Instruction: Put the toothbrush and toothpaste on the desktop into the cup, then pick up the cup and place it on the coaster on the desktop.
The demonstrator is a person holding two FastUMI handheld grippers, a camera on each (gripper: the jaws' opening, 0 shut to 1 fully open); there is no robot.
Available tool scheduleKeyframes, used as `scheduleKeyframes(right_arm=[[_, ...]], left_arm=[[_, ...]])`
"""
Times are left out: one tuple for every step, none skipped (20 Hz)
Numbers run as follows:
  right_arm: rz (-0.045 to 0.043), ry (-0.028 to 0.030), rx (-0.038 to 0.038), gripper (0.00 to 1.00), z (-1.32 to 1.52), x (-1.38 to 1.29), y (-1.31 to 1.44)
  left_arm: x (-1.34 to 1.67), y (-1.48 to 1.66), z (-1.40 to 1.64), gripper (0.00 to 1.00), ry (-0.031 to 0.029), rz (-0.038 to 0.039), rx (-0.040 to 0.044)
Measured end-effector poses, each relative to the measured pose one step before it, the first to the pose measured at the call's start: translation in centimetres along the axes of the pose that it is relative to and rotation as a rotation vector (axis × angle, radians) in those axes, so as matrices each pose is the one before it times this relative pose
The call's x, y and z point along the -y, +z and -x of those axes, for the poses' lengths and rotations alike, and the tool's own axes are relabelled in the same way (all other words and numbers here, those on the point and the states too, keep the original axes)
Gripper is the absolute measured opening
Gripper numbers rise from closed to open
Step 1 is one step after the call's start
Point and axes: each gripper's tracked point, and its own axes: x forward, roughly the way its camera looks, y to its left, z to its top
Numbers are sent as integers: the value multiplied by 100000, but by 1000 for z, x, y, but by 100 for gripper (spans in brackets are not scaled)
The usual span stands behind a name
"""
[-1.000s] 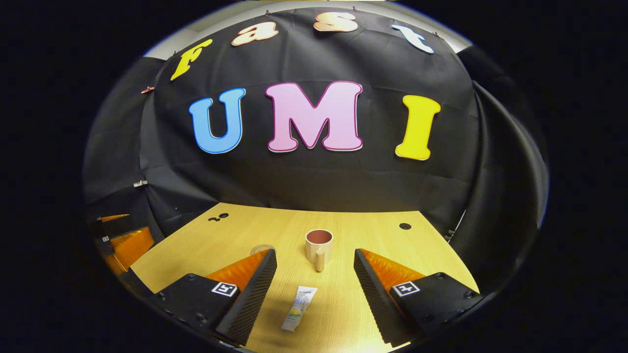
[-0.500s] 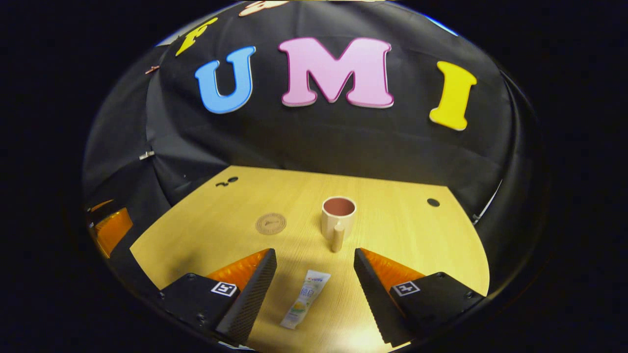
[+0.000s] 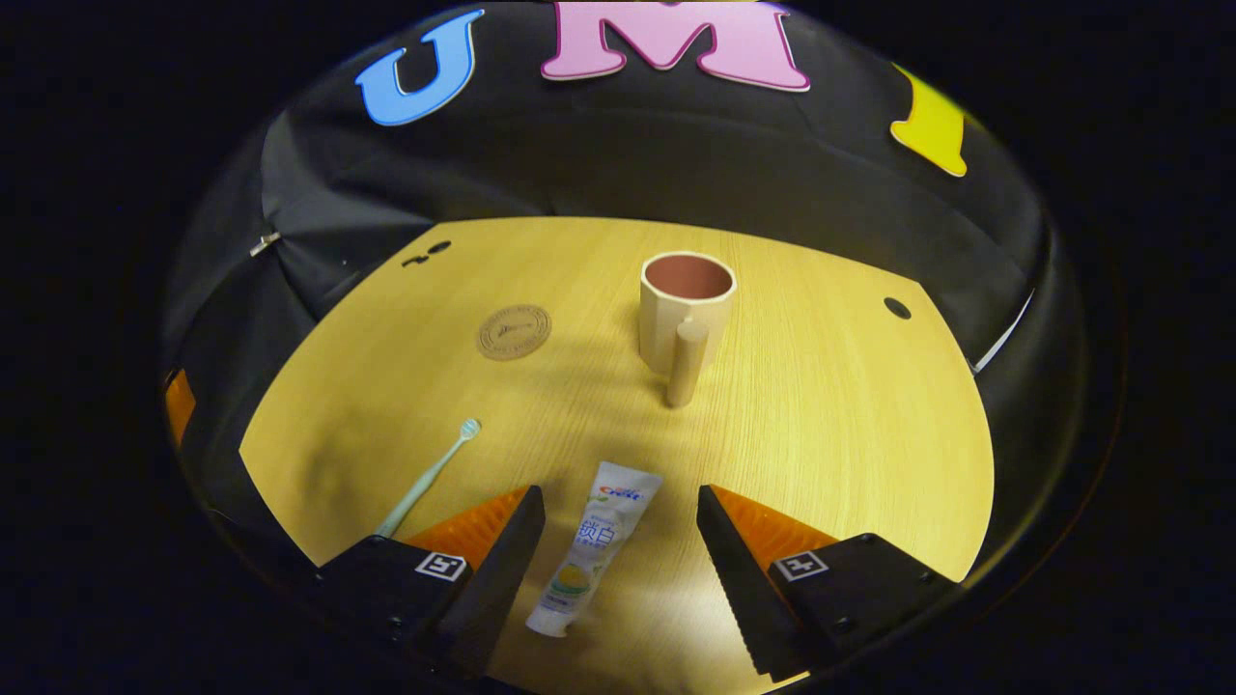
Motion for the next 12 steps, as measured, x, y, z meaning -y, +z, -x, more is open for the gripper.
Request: scheduleKeyframes(right_arm=[[1137,-729,-2004,98,-479,113,-624],[1019,-520,-1799,98,-351,42,-618],[522,-221,-1507,98,-333,-108,-500],[120,-217,-1569,98,-359,-156,-540],[-282,-258,-1415,98,-245,-108,-481],[-482,262,-1575,98,-227,-216,-428],[-745,-119,-1453,98,-206,-160,-419],[-806,-376,-1042,98,-217,-92,-210],[-846,-414,-795,98,-222,-56,-166],[-959,-773,-1261,98,-301,81,-272],[-1460,-326,-1026,98,-124,24,-103],[-941,-325,-1027,98,-156,-9,-177]], left_arm=[[193,5,-22,97,133,-369,-361],[254,66,-78,98,-218,-356,-292],[350,-170,-64,99,-232,-413,-193],[186,-79,-197,99,-208,-742,-96],[115,-281,-143,99,-368,-913,-171],[302,-116,-36,99,-594,-815,-318],[269,-51,-116,99,-864,-302,-267],[284,100,-116,99,-1051,-124,-56],[260,177,-77,99,-915,-174,201],[236,27,-57,99,-948,-269,342],[162,43,-86,99,-887,-246,373],[59,53,-33,99,-607,-340,405]])
